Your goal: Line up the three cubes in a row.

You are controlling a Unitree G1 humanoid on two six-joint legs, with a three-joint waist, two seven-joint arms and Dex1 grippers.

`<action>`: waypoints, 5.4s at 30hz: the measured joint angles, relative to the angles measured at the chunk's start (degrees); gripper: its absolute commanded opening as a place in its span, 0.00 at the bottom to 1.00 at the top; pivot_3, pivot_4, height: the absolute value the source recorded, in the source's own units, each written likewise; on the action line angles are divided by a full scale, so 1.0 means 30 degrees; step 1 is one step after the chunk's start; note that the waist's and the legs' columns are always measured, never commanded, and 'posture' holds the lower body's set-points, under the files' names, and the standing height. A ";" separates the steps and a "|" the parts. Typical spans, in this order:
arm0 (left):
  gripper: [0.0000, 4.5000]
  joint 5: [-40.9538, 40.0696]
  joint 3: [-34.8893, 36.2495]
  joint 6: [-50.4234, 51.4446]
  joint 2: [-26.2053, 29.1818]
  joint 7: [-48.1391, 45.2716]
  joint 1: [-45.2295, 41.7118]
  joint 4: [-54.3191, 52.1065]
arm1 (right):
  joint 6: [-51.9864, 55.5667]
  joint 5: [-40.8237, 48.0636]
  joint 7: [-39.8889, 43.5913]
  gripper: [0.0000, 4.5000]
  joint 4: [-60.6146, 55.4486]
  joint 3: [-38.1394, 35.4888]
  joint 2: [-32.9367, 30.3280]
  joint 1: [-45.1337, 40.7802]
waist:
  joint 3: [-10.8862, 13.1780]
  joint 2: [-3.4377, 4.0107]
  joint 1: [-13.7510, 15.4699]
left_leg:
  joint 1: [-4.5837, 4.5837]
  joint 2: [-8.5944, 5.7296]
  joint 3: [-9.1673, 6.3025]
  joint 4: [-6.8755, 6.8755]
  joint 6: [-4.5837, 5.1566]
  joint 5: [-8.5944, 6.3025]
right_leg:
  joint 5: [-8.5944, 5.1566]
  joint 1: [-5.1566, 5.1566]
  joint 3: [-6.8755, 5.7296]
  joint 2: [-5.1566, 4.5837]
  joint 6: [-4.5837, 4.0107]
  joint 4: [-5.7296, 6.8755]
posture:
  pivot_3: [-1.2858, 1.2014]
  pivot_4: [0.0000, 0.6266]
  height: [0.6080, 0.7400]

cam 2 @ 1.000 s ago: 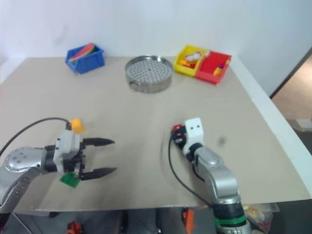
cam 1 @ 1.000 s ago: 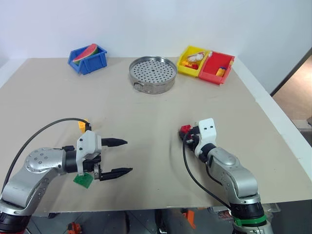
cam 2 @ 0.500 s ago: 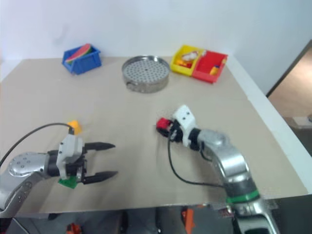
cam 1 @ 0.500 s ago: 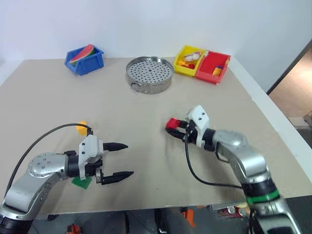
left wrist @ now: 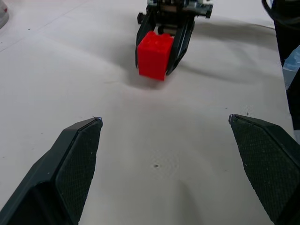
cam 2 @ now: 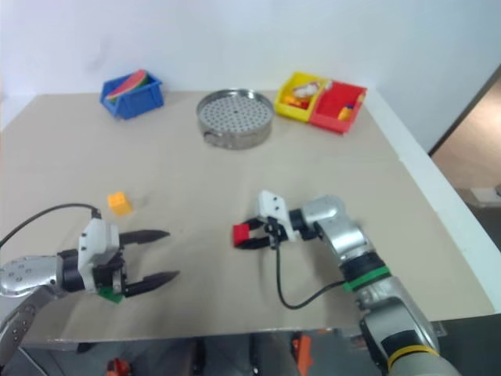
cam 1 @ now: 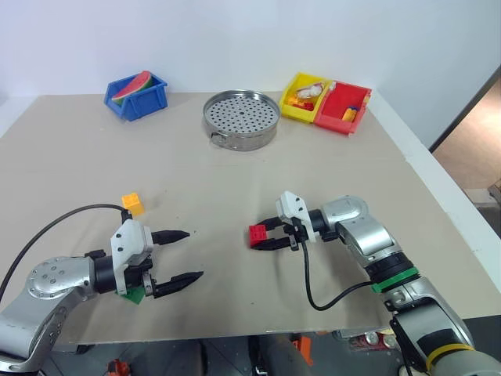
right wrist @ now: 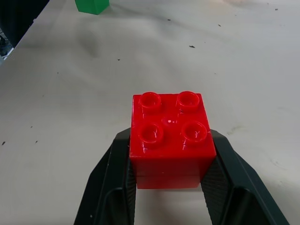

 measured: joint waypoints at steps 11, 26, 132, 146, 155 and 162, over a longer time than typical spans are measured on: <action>1.00 0.0039 0.0313 0.0244 -0.0045 0.0736 0.0281 -0.0608 | -0.1342 -0.0582 0.0444 0.28 0.2149 -0.0001 0.0508 -0.0509 | 0.0000 0.0000 -0.0002 | 0.0016 0.0007 0.0007 0.0000 -0.0001 0.0002 | 0.0012 0.0003 0.0008 0.0011 -0.0020 0.0006 | 0.52 0.24 1.00; 1.00 0.0268 0.0020 0.0231 -0.0154 0.0975 0.0165 -0.0671 | -0.2268 -0.0977 0.0825 0.51 0.2862 -0.0027 0.0512 -0.0747 | 0.0000 0.0000 0.0002 | 0.0024 0.0004 0.0008 0.0001 -0.0001 0.0002 | 0.0014 0.0012 0.0009 0.0008 -0.0021 0.0006 | 0.52 0.24 1.00; 0.30 0.3165 0.2605 -0.3231 -0.4223 0.4597 0.7996 -0.1130 | 0.2890 0.2148 0.1094 1.00 -0.3862 -0.2152 -0.0642 -0.0118 | 0.0014 0.0007 0.0083 | 0.0006 0.0026 -0.0014 0.0011 0.0025 0.0026 | -0.0021 -0.0020 -0.0034 0.0034 -0.0169 0.0007 | 0.52 0.24 1.00; 0.30 0.2104 -0.3102 -0.1035 -0.0565 -0.2805 -0.5471 0.5447 | 0.6183 0.4138 -0.1823 1.00 -0.6825 -0.4083 -0.1415 0.1248 | 0.0017 0.0011 0.0037 | -0.0026 0.0029 -0.0004 -0.0030 0.0026 0.0014 | 0.0019 -0.0033 -0.0021 0.0051 -0.0072 -0.0009 | 0.52 0.24 1.00; 0.30 0.3466 -0.5570 -0.1780 -0.1981 -0.5015 -0.9859 0.9794 | 0.6138 0.4113 -0.2883 1.00 -0.7942 -0.4325 -0.1968 0.1941 | 0.0017 0.0011 -0.0016 | -0.0013 0.0020 0.0009 -0.0010 0.0030 0.0020 | 0.0042 -0.0022 0.0011 0.0052 -0.0041 -0.0005 | 0.52 0.24 1.00; 0.30 0.4374 -0.6402 -0.3138 -0.3182 -0.5724 -1.0335 1.1158 | 0.6160 0.4125 -0.3377 1.00 -0.8294 -0.4341 -0.2054 0.2227 | 0.0017 0.0011 -0.0006 | -0.0031 0.0012 0.0010 -0.0005 0.0030 0.0020 | 0.0043 -0.0026 0.0017 0.0042 -0.0039 -0.0005 | 0.52 0.24 1.00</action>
